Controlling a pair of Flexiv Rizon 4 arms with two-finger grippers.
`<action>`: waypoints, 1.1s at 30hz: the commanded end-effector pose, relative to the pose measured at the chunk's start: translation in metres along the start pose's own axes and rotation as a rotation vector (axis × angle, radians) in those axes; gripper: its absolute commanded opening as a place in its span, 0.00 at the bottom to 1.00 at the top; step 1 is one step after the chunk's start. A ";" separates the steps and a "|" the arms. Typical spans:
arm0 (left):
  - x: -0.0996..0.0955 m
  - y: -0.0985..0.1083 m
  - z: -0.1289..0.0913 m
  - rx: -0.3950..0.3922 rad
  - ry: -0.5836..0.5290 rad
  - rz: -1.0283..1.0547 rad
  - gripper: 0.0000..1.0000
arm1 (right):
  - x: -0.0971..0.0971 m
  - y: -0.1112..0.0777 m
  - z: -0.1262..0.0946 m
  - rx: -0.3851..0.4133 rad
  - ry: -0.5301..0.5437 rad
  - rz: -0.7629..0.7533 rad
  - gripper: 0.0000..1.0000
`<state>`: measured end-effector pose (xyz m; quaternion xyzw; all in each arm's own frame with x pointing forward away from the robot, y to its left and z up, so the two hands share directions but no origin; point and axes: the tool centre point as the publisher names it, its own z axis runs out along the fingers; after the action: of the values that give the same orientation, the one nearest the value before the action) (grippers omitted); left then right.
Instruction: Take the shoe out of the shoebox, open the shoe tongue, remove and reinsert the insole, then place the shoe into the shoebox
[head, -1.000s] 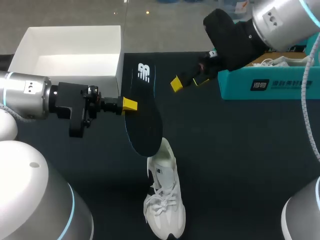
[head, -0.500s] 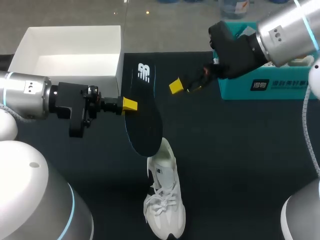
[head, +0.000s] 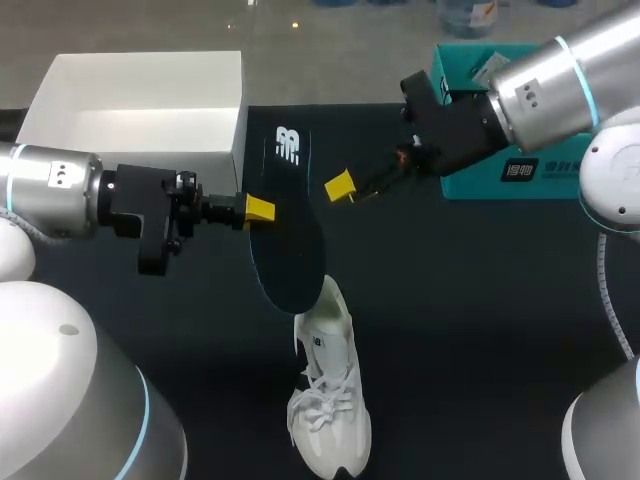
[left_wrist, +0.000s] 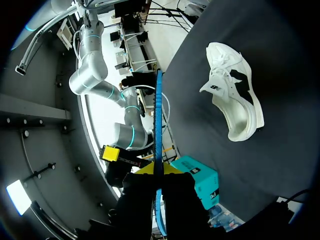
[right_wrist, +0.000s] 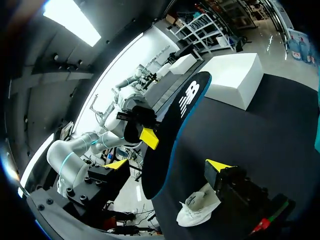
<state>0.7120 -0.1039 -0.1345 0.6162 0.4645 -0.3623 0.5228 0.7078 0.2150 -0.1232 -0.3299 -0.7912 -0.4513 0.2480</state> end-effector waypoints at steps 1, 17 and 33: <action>0.000 -0.001 0.001 -0.002 0.002 0.001 0.00 | -0.005 0.007 0.025 0.003 0.072 -0.005 1.00; 0.000 -0.001 0.001 -0.002 0.002 0.001 0.00 | -0.002 -0.004 0.050 -0.023 0.135 0.006 1.00; 0.000 -0.001 0.001 -0.002 0.002 0.001 0.00 | -0.006 0.001 0.057 -0.051 0.169 -0.010 0.00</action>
<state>0.7120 -0.1039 -0.1346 0.6162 0.4645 -0.3623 0.5228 0.7047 0.2586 -0.1513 -0.2950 -0.7581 -0.4972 0.3017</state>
